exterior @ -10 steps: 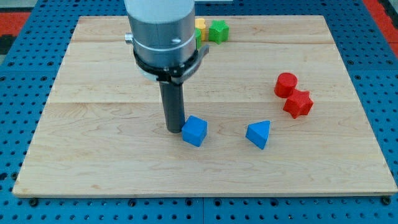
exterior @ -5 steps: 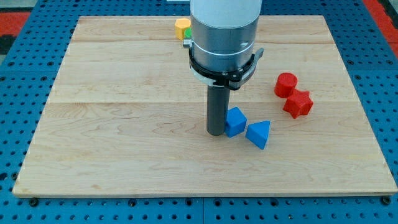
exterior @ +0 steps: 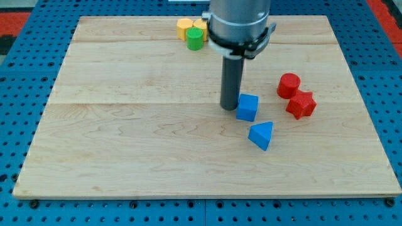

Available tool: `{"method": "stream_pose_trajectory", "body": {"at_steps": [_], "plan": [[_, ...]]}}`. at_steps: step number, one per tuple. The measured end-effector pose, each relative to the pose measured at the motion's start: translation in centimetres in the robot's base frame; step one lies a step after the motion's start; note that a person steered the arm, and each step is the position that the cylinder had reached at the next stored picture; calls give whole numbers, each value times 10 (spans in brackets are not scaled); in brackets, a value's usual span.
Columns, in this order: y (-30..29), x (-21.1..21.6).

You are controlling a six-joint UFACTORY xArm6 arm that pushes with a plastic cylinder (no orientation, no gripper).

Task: Push the blue cube into the blue triangle

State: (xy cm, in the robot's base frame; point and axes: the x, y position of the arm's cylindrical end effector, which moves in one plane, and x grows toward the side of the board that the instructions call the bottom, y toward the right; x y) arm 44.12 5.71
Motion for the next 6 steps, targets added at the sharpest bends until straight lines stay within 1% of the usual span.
{"method": "stream_pose_trajectory", "body": {"at_steps": [1,2,3,4,5,6], "plan": [[7,8],[-25,67],[-10,128],[46,137],[48,106],[55,65]]}}
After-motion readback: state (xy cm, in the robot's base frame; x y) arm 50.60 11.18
